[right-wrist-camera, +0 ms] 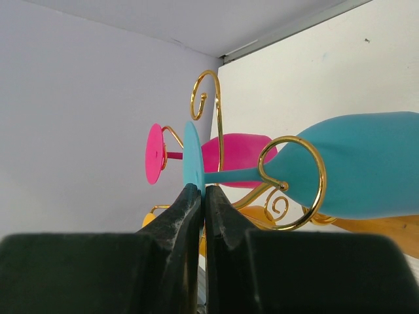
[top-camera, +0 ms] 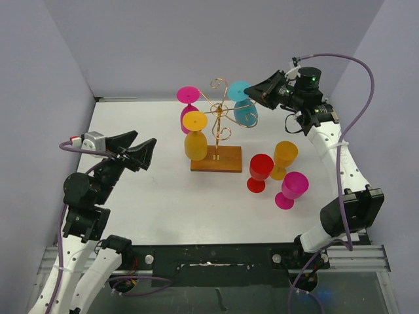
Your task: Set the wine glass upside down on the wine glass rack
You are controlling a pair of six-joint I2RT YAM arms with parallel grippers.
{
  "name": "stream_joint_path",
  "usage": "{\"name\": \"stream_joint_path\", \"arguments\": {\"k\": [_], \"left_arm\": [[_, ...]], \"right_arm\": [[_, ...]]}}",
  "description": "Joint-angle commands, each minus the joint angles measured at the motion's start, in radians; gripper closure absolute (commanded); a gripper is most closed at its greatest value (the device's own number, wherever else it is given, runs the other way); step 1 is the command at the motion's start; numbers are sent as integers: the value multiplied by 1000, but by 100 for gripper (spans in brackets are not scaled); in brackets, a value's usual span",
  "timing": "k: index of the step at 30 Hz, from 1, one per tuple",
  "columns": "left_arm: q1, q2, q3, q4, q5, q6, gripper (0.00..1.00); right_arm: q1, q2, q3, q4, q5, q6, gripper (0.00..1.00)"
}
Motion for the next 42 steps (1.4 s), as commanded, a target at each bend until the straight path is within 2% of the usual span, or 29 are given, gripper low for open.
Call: {"name": "stream_joint_path", "arguments": {"k": [1,22,33,42], "left_arm": [[2,-12,5,51,-18,6,30],[2,-28,0,49,-38,-1,30],[3,-28,2,44,-43,1,30],[1,-28,9,42,-46,8,30]], "right_arm": [[3,-71,4,31,45,0,100],[-35,-126,-42,-1,181,-29,100],[-56,-76,0,20,141,-97,100],[-59,-34,42,30,90,-167,93]]}}
